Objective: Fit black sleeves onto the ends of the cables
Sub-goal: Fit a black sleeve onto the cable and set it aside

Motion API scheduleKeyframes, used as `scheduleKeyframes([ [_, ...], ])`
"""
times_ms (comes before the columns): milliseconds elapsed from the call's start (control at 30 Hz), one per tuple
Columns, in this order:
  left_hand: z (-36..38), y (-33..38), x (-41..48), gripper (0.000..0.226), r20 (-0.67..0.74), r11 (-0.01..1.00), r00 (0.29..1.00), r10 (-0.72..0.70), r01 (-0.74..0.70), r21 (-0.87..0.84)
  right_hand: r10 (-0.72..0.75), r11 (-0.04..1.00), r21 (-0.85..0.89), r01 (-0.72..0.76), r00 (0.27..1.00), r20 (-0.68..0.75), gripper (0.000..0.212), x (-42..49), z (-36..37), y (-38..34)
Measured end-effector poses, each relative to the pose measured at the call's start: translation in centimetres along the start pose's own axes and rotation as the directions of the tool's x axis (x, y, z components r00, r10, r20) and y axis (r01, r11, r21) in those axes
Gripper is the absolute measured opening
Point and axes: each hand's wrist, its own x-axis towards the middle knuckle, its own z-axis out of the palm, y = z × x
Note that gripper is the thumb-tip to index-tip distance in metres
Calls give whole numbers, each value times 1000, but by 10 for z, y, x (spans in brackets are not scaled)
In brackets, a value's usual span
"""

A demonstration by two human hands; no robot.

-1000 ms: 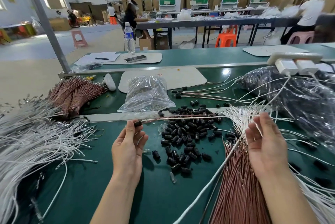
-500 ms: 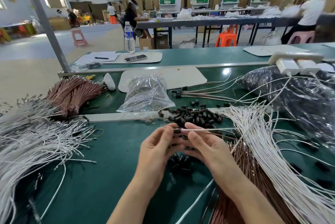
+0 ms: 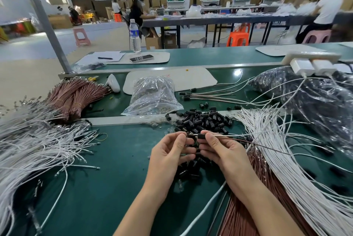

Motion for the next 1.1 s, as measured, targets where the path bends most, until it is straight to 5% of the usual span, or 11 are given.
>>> scheduleKeyframes([
  [300, -3, -6, 1, 12, 64, 995, 998, 0, -6, 100, 61, 998, 16, -62, 995, 77, 20, -2, 2, 2],
  [633, -1, -9, 0, 14, 62, 984, 998, 24, -35, 174, 54, 998, -24, -52, 989, 139, 34, -1, 1, 6],
  [833, -1, -8, 1, 14, 28, 987, 999, 40, -44, 157, 8, 998, 57, -8, 1000, 2, 31, 3, -6, 5],
  [933, -1, -9, 0, 14, 39, 985, 998, 44, -50, 166, -1, 999, 36, -1, 998, 57, 47, 1, -4, 8],
  [1100, -2, -8, -1, 11, 94, 980, 995, 43, -60, 192, -11, 1000, 27, 10, 999, 34, 37, 1, -2, 10],
])
